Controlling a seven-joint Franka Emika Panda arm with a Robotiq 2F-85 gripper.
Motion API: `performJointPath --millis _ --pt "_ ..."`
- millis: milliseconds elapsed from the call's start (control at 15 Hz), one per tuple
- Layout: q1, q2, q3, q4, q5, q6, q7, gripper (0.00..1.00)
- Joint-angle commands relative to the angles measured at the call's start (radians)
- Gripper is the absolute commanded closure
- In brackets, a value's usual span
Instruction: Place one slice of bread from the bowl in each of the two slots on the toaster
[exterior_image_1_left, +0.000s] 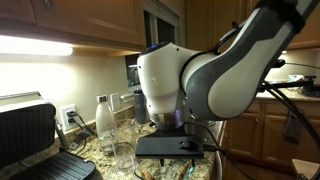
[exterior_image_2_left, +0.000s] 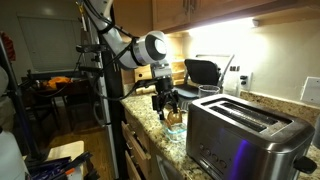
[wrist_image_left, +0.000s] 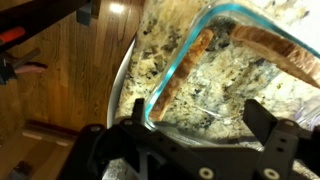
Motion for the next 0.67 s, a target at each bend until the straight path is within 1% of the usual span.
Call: performJointPath --millis 0,267,600 --pt "0.056 0.045 -0.039 0.039 0.019 -0.001 0.053 0.00" --pt "0.078 0.058 -0.064 0.042 0.029 0.004 0.070 0.00" --pt "0.083 0.050 -0.084 0.026 0.032 0.009 0.079 0.00"
